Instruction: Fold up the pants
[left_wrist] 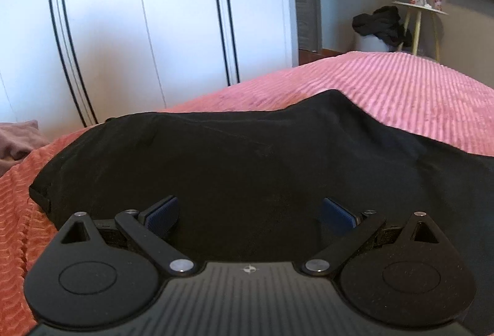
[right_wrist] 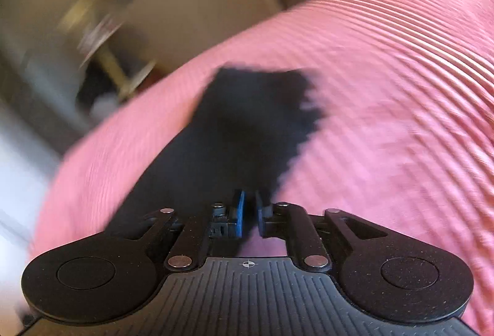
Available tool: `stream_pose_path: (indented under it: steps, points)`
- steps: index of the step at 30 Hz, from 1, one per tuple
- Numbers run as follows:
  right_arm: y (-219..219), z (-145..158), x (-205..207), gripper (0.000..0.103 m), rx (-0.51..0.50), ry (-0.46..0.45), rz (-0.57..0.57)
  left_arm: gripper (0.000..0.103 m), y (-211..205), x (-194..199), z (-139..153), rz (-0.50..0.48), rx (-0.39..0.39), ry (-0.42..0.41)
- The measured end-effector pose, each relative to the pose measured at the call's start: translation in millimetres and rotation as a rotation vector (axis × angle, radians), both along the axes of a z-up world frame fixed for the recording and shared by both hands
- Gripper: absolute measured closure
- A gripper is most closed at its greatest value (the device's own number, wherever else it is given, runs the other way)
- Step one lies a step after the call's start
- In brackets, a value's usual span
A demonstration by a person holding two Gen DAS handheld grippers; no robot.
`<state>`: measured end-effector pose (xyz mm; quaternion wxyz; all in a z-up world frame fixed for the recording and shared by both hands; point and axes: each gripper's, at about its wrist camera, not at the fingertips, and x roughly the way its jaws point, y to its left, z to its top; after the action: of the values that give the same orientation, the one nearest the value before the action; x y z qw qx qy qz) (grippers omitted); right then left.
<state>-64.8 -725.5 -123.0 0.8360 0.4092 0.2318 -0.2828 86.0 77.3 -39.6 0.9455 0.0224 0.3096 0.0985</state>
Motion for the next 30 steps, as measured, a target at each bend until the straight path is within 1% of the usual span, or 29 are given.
stream_pose_path:
  steps: [1,3,4,5,6,8,10,11,12,13,14,16,18,19,20,22,23,24,27,30]
  points:
    - [-12.1,-4.5,-7.6,0.069,0.040,-0.039,-0.027,0.004,-6.0,-2.4,1.8,-0.010,-0.007,0.002]
    - [-30.1,-16.4,-15.9,0.066,0.144,-0.129,-0.046,0.004,-16.8,-7.0,3.7,-0.047,-0.014,0.000]
    - [-38.7,-23.6,-18.4,0.061,0.202,-0.182,-0.055,0.004,-24.1,-8.4,3.3,-0.072,-0.023,0.006]
    - [-44.6,-28.2,-18.6,0.059,0.235,-0.213,-0.059,0.004,-29.4,-9.5,1.5,-0.091,-0.037,0.019]
    - [-48.1,-31.2,-17.0,0.059,0.251,-0.231,-0.061,0.004,-34.2,-9.6,-1.5,-0.105,-0.052,0.041]
    - [-58.2,-34.3,-10.4,0.059,0.267,-0.263,-0.054,0.004,-42.4,-8.3,-8.5,-0.090,-0.094,0.085]
    - [-64.7,-35.8,-4.3,0.060,0.291,-0.278,-0.043,0.004,-43.9,-5.7,-18.6,-0.068,-0.181,0.142]
    - [-72.4,-34.8,-5.0,0.061,0.302,-0.282,-0.036,0.004,-44.3,-6.6,-22.7,-0.048,-0.209,0.145]
    - [-76.4,-34.1,-2.1,0.062,0.307,-0.280,-0.027,0.004,-45.4,-8.8,-24.9,-0.036,-0.209,0.130]
    - [-77.8,-32.2,-0.8,0.074,0.296,-0.281,-0.009,0.004,-47.2,-9.8,-25.2,-0.037,-0.197,0.125]
    - [-80.8,-30.1,3.0,0.088,0.276,-0.287,0.015,0.004,-49.4,-9.5,-24.4,-0.043,-0.190,0.125]
    - [-77.2,-23.6,1.5,0.088,0.244,-0.302,0.048,0.004,-51.4,-12.8,-21.3,-0.063,-0.200,0.099]
    - [-79.4,-23.2,-0.7,0.085,0.243,-0.301,0.052,0.004,-53.4,-15.2,-18.7,-0.063,-0.156,0.072]
    - [-79.2,-24.4,-0.2,0.078,0.246,-0.289,0.045,0.004,-52.0,-14.1,-19.4,-0.060,-0.134,0.085]
    - [-77.8,-25.8,-2.3,0.077,0.252,-0.278,0.037,0.004,-51.8,-11.8,-22.5,-0.054,-0.126,0.105]
    - [-76.4,-25.7,0.9,0.076,0.250,-0.273,0.027,0.004,-48.1,-7.8,-27.7,-0.036,-0.147,0.131]
    - [-75.2,-22.1,1.6,0.084,0.236,-0.268,0.025,0.004,-46.5,-7.4,-27.0,-0.031,-0.158,0.126]
    - [-73.0,-16.6,2.5,0.086,0.214,-0.263,0.029,0.004,-45.9,-8.1,-25.0,-0.028,-0.161,0.124]
    - [-52.7,16.0,4.8,0.090,0.111,-0.284,0.072,0.004,-43.3,-9.8,-22.2,-0.031,-0.193,0.115]
    - [-11.5,63.6,13.0,0.090,-0.034,-0.334,0.186,0.004,-43.3,-9.2,-20.5,-0.041,-0.220,0.109]
